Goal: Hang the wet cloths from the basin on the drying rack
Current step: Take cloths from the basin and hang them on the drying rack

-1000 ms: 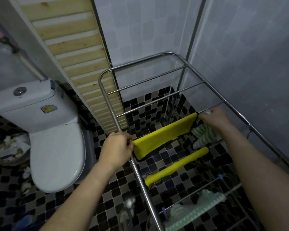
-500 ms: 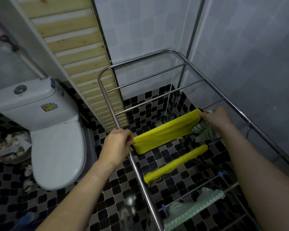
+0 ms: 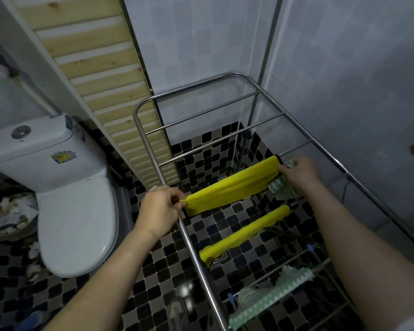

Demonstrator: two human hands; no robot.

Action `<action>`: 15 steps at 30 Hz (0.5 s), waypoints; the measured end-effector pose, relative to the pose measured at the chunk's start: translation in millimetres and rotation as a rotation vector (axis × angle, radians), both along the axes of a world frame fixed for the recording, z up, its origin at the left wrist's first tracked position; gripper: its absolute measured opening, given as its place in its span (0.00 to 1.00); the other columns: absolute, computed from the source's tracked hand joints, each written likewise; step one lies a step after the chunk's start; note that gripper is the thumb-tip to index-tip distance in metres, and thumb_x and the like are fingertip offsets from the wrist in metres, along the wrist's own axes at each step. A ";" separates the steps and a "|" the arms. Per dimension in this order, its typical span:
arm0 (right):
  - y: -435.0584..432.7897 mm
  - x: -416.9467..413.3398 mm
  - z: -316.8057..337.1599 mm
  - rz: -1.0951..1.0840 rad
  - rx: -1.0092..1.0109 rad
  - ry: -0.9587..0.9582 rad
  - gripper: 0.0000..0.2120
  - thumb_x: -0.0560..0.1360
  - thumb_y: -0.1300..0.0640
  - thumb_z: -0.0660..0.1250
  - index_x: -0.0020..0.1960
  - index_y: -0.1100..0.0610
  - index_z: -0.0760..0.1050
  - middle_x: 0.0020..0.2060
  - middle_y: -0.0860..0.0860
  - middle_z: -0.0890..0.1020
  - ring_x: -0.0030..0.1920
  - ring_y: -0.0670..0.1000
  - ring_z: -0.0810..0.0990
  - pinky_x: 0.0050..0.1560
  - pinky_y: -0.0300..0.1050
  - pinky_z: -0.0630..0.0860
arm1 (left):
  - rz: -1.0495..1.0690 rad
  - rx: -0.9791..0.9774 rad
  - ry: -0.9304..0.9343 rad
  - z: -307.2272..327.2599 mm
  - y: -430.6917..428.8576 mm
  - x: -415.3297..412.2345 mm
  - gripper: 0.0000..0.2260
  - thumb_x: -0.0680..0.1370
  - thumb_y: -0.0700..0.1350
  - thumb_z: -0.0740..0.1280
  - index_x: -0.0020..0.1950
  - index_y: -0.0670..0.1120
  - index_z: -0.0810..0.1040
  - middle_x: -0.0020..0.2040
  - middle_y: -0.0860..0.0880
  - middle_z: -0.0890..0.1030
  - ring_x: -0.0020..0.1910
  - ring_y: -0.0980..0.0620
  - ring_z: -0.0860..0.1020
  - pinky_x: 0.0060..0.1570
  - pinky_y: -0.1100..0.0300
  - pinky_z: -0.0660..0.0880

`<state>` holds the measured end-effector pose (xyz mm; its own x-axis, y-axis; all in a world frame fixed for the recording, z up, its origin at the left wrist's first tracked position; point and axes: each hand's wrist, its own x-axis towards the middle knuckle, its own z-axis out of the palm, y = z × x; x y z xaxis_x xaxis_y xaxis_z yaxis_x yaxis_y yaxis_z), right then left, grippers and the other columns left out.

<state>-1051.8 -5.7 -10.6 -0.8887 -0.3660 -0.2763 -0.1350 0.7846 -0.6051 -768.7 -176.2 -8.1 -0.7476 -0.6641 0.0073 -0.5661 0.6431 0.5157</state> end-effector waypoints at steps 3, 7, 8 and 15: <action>-1.0 3.6 0.8 0.014 0.008 0.012 0.19 0.76 0.57 0.68 0.29 0.53 0.66 0.27 0.52 0.70 0.29 0.51 0.71 0.28 0.42 0.61 | -0.031 -0.024 -0.037 -4.7 -1.4 0.4 0.06 0.72 0.44 0.73 0.47 0.51 0.80 0.45 0.54 0.71 0.50 0.54 0.69 0.46 0.60 0.68; 4.1 5.4 18.6 0.023 -0.025 0.041 0.04 0.75 0.60 0.66 0.43 0.59 0.78 0.35 0.55 0.77 0.39 0.57 0.77 0.32 0.41 0.64 | 0.035 -0.037 -0.066 -4.8 2.2 2.5 0.07 0.73 0.49 0.72 0.47 0.53 0.76 0.47 0.53 0.68 0.52 0.55 0.65 0.49 0.61 0.68; 5.6 5.6 24.9 0.022 -0.060 0.038 0.08 0.74 0.60 0.65 0.52 0.60 0.78 0.42 0.57 0.79 0.43 0.57 0.77 0.36 0.42 0.67 | 0.049 -0.042 -0.081 -3.9 3.1 2.9 0.07 0.73 0.50 0.72 0.47 0.53 0.76 0.48 0.53 0.67 0.52 0.55 0.64 0.50 0.60 0.70; 7.8 29.8 79.4 0.039 -0.527 -0.092 0.21 0.73 0.66 0.66 0.63 0.51 0.67 0.50 0.52 0.74 0.41 0.47 0.76 0.37 0.42 0.73 | 0.036 -0.022 -0.114 25.9 11.2 -1.8 0.03 0.76 0.50 0.67 0.49 0.53 0.77 0.52 0.53 0.72 0.57 0.51 0.70 0.54 0.58 0.70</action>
